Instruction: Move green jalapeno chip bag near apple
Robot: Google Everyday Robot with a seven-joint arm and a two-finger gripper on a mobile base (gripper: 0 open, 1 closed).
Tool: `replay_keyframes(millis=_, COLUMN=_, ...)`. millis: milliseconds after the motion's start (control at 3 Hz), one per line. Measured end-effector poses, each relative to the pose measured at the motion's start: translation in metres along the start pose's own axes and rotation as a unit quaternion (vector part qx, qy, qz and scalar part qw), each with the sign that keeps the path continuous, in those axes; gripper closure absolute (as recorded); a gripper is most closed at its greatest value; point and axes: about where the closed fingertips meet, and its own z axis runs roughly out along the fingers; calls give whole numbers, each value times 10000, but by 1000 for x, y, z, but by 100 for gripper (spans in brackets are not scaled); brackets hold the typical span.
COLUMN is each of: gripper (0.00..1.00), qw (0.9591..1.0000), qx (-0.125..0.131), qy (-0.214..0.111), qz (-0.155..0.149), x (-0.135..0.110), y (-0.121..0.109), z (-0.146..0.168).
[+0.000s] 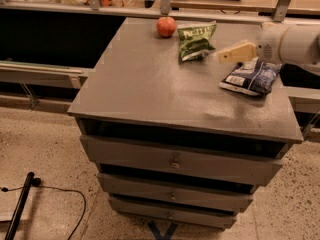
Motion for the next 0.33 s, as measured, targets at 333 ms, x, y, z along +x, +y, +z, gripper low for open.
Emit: replay_keyframes(millis=333, gripper=0, qw=9999, qx=92, qy=12, qz=81, x=8, y=-8, z=-16)
